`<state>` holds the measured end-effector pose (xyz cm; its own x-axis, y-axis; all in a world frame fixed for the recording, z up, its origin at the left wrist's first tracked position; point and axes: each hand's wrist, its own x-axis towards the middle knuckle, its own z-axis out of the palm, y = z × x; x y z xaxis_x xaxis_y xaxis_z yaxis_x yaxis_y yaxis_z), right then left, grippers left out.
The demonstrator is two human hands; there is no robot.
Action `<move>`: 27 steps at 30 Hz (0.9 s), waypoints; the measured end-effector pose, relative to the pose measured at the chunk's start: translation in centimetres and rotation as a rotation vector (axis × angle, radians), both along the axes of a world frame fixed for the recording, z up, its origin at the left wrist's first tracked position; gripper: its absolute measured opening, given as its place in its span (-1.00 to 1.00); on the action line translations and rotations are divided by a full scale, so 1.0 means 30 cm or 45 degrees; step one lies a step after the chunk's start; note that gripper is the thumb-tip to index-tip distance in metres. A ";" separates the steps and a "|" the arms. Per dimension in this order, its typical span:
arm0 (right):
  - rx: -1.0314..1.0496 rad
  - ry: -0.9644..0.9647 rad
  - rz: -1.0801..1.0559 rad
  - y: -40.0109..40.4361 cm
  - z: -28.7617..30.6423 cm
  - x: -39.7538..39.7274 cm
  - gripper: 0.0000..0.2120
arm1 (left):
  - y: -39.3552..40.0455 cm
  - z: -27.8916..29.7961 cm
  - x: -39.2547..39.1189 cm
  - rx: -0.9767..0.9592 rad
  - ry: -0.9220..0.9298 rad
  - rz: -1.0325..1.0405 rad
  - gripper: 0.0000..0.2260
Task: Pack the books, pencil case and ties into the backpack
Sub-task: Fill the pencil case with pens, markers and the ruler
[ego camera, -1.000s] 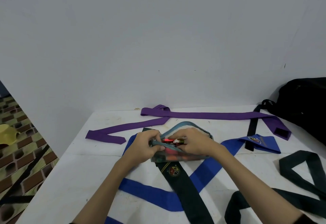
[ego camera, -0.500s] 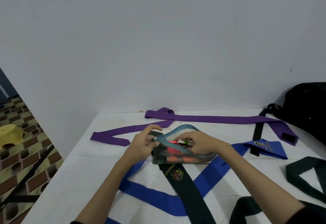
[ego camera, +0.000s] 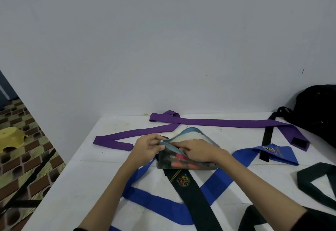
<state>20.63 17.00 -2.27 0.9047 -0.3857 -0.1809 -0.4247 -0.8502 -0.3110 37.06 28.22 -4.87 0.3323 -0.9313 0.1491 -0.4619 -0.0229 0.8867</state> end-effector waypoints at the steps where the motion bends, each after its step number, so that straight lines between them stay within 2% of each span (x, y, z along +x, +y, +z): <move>1: 0.050 -0.117 -0.052 -0.004 0.005 -0.002 -0.60 | 0.003 -0.003 0.000 -0.016 0.022 0.020 -0.82; 4: 0.279 -0.686 -0.285 0.002 0.021 0.001 -0.85 | 0.011 -0.020 0.001 -0.060 0.085 0.085 -0.84; 6: 0.287 -0.813 -0.297 0.044 0.050 0.026 -0.89 | 0.013 -0.027 -0.006 -0.098 0.110 0.096 -0.82; 10: 0.087 -0.699 -0.222 0.115 0.050 0.109 -0.88 | 0.017 -0.022 -0.016 -0.143 0.143 0.117 -0.78; 14: 0.128 -0.727 -0.332 0.128 0.024 0.135 -0.89 | 0.030 -0.028 -0.019 -0.160 0.076 0.152 -0.75; 17: 0.042 -0.709 -0.351 0.133 0.022 0.137 -0.89 | 0.033 -0.045 -0.023 -0.180 0.055 0.145 -0.71; 20: -0.212 -0.581 -0.324 0.140 0.034 0.142 -0.88 | 0.033 -0.049 -0.031 -0.194 0.072 0.145 -0.75; 23: -0.500 -0.367 -0.354 0.120 0.029 0.125 -0.84 | 0.043 -0.044 -0.026 -0.206 0.198 0.195 -0.88; 27: -0.721 -0.208 -0.394 0.093 0.025 0.088 -0.72 | 0.057 -0.031 0.001 -0.166 0.234 0.212 -0.94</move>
<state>23.28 19.79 -1.51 0.7354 -0.6272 0.2565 -0.6609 -0.7475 0.0669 37.08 29.94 -5.81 0.5119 -0.8384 0.1873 -0.2925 0.0349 0.9556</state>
